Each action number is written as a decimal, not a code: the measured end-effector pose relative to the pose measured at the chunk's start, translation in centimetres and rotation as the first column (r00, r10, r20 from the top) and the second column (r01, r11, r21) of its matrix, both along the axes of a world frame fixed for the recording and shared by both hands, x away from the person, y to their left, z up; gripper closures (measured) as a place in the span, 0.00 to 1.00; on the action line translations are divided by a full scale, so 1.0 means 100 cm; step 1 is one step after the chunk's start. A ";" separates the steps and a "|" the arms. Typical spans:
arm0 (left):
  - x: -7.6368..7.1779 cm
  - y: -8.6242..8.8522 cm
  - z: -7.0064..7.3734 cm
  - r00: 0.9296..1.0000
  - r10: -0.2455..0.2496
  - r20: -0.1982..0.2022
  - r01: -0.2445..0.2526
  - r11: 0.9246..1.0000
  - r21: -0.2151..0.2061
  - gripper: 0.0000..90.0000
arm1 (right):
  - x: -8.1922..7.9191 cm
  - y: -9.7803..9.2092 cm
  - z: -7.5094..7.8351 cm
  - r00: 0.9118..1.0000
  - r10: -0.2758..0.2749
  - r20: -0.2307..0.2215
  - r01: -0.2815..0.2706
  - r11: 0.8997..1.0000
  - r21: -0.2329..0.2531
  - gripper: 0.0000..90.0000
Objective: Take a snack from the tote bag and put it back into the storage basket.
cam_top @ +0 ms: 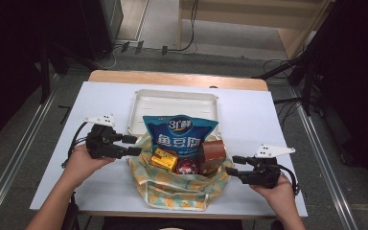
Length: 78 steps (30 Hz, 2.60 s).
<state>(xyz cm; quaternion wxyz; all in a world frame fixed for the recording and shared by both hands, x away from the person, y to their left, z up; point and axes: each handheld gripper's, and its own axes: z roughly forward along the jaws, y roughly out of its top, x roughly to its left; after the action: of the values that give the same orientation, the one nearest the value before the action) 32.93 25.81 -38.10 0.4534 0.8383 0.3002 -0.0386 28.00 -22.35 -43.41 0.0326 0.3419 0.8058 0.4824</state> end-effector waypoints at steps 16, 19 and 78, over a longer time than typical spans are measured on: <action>0.013 -0.022 0.033 0.997 -0.055 0.050 0.055 0.998 0.012 0.44 | 0.000 -0.004 0.012 0.999 -0.014 0.038 0.014 1.000 0.019 0.42; 0.013 -0.028 0.040 0.996 -0.059 0.073 0.058 0.998 0.020 0.44 | 0.001 -0.006 0.012 0.999 -0.012 0.039 0.011 0.999 0.030 0.42; 0.043 -0.080 0.077 0.967 -0.170 0.188 0.167 0.985 0.031 1.00 | 0.043 0.008 -0.007 0.989 -0.148 -0.021 0.148 0.989 -0.028 0.44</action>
<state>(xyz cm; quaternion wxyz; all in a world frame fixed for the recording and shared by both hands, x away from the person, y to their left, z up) 37.22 17.81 -30.38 0.4687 0.8640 0.1836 0.0054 32.31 -21.52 -44.07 0.0637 0.4057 0.7849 0.4640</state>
